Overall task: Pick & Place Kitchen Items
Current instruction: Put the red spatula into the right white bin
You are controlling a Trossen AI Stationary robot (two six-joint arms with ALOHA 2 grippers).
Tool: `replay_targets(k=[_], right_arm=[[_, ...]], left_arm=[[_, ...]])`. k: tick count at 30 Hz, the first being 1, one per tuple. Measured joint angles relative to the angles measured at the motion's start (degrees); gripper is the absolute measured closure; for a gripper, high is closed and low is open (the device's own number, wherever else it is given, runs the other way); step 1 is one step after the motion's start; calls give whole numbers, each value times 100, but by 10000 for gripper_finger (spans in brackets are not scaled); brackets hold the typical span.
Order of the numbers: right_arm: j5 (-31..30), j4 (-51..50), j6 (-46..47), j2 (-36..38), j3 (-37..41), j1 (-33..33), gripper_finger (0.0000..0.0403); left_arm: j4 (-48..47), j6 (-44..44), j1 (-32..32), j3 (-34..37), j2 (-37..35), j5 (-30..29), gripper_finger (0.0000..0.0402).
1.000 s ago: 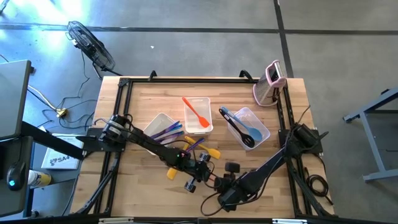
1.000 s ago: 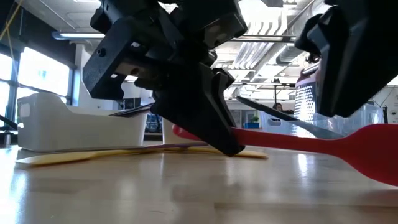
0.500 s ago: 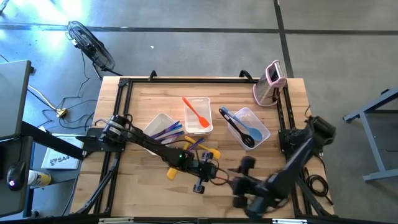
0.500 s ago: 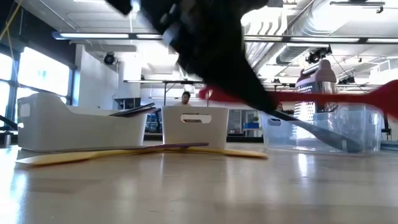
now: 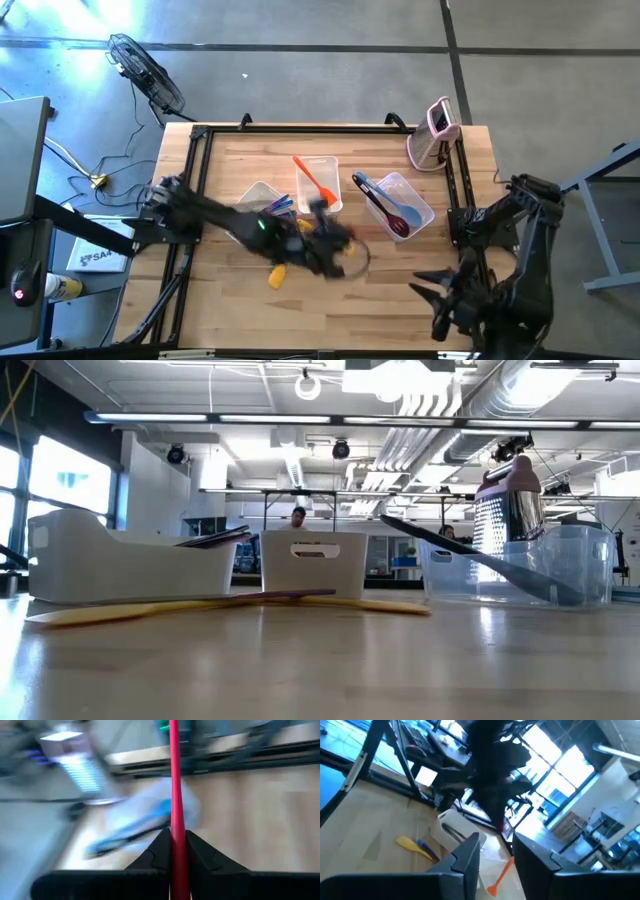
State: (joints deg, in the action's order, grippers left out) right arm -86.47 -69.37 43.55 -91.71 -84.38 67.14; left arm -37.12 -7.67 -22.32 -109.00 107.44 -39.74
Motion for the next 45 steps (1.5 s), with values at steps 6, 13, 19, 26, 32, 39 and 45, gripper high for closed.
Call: replay_targets(k=[6,13,19,26,32,39,45], right_arm=[[480,-469,270,227,0,102,323],[1214,-1304,1277,276,0,98,350],[1606,-1446,1898,276,0,98,367],[2301,-1383,2817,241,0,98,370],[2351,-1102,3187,175,0,97,373],[2114,-645,3182,169,0,-150,374],[2484,-335,3180,163,0,-458,374]], left_arm=[[-3693,-302,285,-1672,-193,-1036,377],[-5241,-166,884,-1797,-193,-755,377],[-5257,775,1325,-1094,-14,-115,377],[-5289,2005,1921,-235,124,1074,377],[-5299,3015,2054,-167,118,1310,377],[-5265,3589,2350,-167,118,2170,377],[-5285,3666,2702,-167,118,2386,377]])
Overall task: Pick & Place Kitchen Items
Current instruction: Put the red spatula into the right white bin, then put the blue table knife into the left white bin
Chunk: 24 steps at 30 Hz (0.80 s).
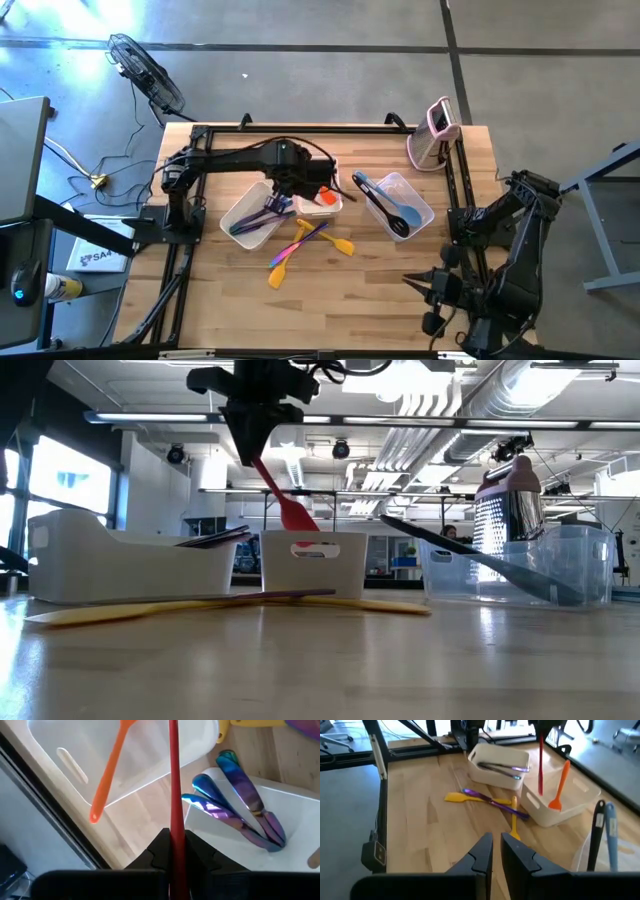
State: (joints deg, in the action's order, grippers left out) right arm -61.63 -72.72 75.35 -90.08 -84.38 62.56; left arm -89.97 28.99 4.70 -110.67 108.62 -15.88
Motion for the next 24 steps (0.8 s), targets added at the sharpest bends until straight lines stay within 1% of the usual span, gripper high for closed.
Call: replay_targets(k=[2,4,6,9,18,20,24], right_arm=[[129,78,0,-14,0,-83,374],[229,133,-2,-29,0,-127,374],[278,190,-4,-30,0,-128,374],[334,248,-7,-31,0,-118,374],[521,475,-11,-31,0,-117,374],[523,487,-11,-35,0,-117,374],[518,487,-12,-35,0,-117,374]], left_arm=[[11,132,96,0,2,174,377],[31,254,191,-11,90,535,377],[19,280,299,2,161,776,377],[37,332,365,-9,333,608,377],[109,631,634,0,808,775,376],[193,628,637,-7,862,941,365],[437,502,656,-2,919,1100,328]])
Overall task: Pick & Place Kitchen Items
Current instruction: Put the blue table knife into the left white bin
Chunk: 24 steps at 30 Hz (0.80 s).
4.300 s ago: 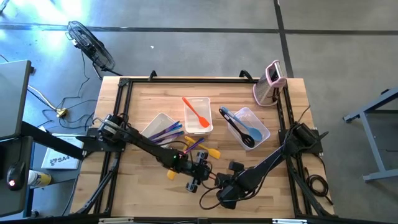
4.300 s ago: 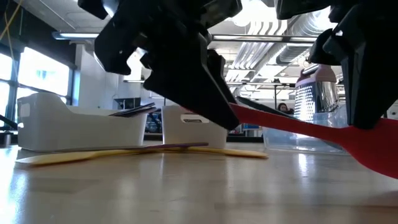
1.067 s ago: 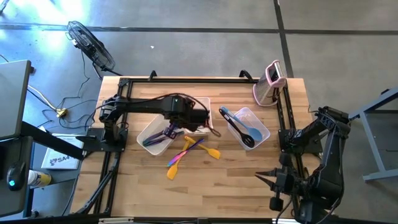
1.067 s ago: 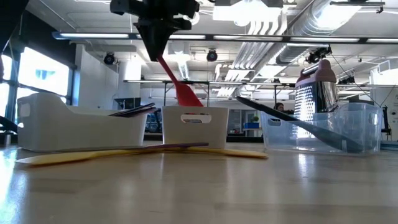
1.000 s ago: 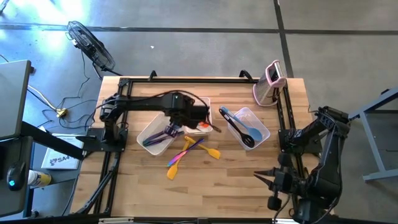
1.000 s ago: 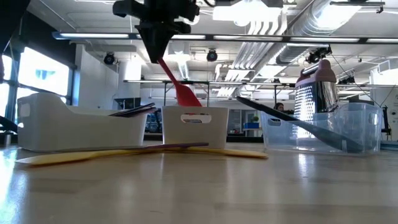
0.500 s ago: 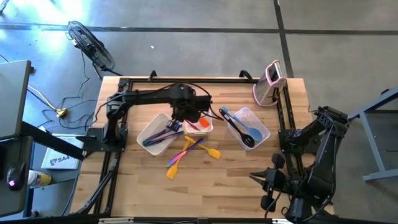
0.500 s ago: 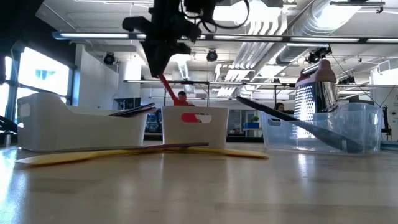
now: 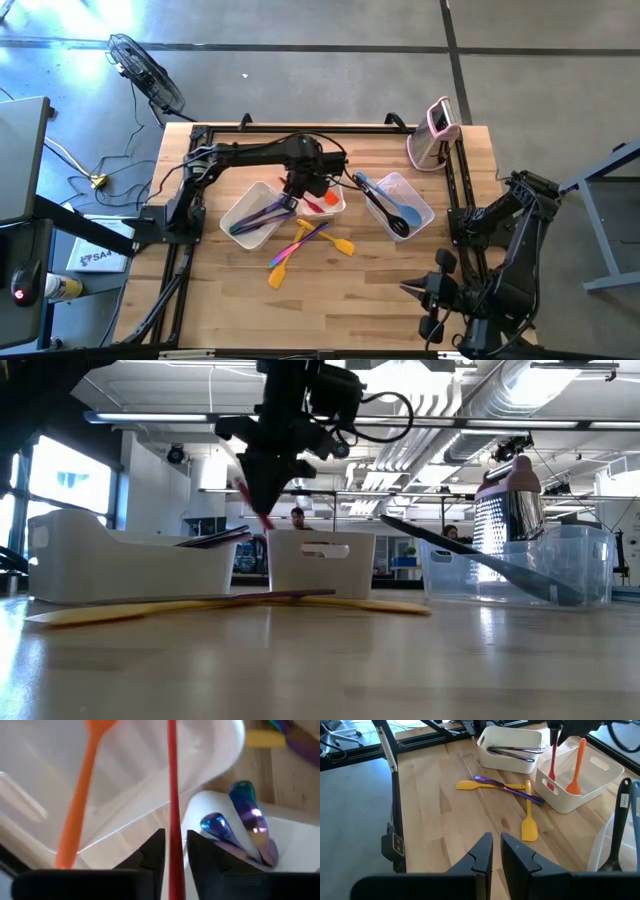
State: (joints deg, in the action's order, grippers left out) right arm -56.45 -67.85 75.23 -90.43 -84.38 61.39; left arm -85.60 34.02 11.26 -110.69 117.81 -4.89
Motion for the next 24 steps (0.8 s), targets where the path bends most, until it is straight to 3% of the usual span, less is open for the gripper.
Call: replay_targets(k=[5,12,18,24], right_arm=[[0,-2,-36,0,0,0,374],[4,-2,-43,0,0,0,374],[5,-2,-44,-2,0,0,374],[7,-4,-45,-2,0,0,374]], left_arm=[[403,-642,-1,-2,-16,-11,303],[339,-935,-1,-2,-16,-61,297],[366,-1902,-1,-2,-16,-1408,284],[335,-1615,-123,-2,-16,-1944,236]])
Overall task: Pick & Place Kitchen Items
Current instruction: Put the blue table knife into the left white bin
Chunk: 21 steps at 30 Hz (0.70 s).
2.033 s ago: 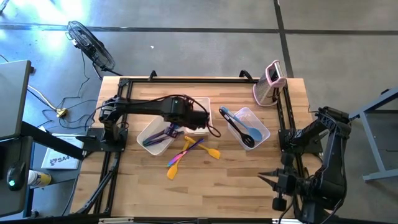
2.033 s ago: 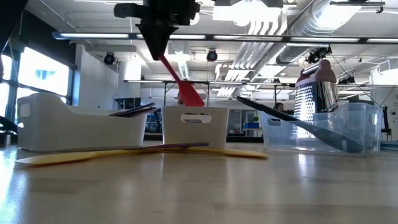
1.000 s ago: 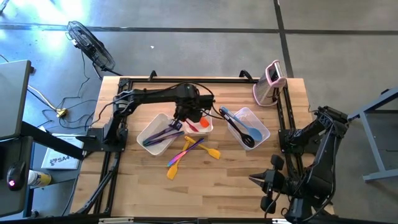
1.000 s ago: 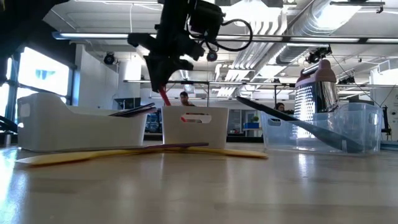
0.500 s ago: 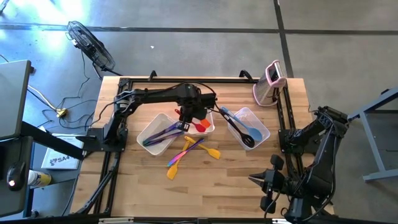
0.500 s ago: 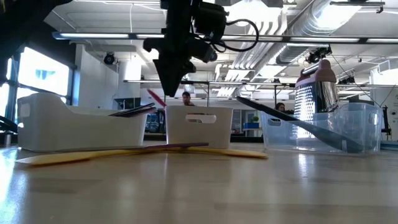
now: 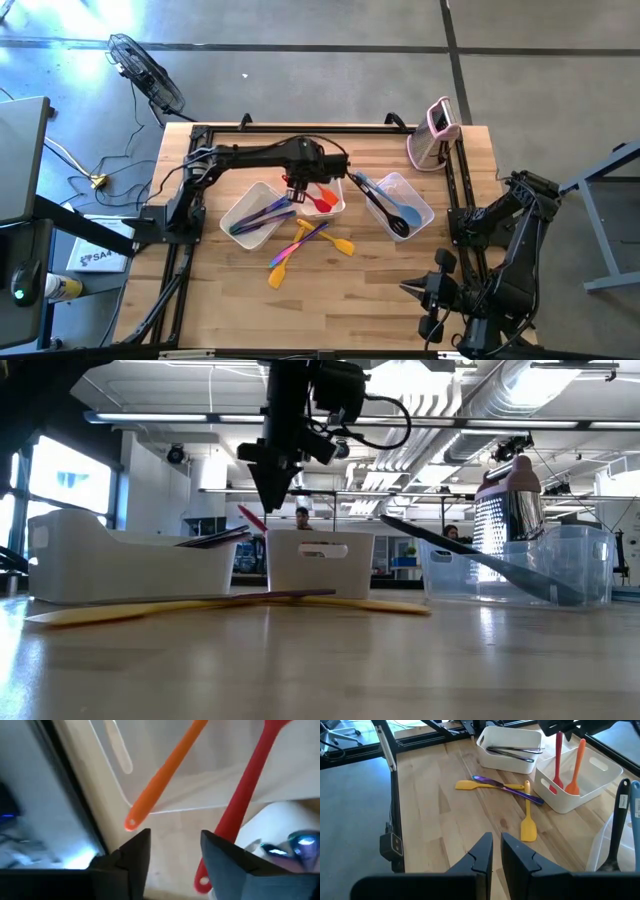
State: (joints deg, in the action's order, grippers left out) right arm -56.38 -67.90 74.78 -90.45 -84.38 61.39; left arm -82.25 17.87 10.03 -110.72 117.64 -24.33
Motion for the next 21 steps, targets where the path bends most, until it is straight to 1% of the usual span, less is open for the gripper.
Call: replay_targets(k=[4,6,10,12,13,14,17,20,21], right_arm=[[0,-2,-2,0,0,0,374],[0,-6,-6,0,0,0,374],[0,-10,-165,-2,0,0,374],[0,-11,-275,-2,0,0,374],[0,-11,-312,-2,0,0,374],[0,-11,-367,-2,0,-1,374],[-6,-17,-481,-2,0,-2,374],[-6,-13,-694,-2,0,-2,374],[-5,-13,-744,-2,0,-2,374]], left_arm=[[-79,193,-262,0,0,-754,205],[-128,89,-414,-14,-4,-967,194],[-722,-206,-746,-281,-24,-995,183],[-785,-475,-935,-413,-24,-917,183],[-762,-615,-1032,-466,-46,-763,183],[-763,-734,-1119,-521,-103,-485,183],[-785,-1027,-1403,-867,-222,594,183],[-747,-1643,-1630,-1047,-292,1601,183],[-723,-1863,-1696,-1080,-307,1832,183]])
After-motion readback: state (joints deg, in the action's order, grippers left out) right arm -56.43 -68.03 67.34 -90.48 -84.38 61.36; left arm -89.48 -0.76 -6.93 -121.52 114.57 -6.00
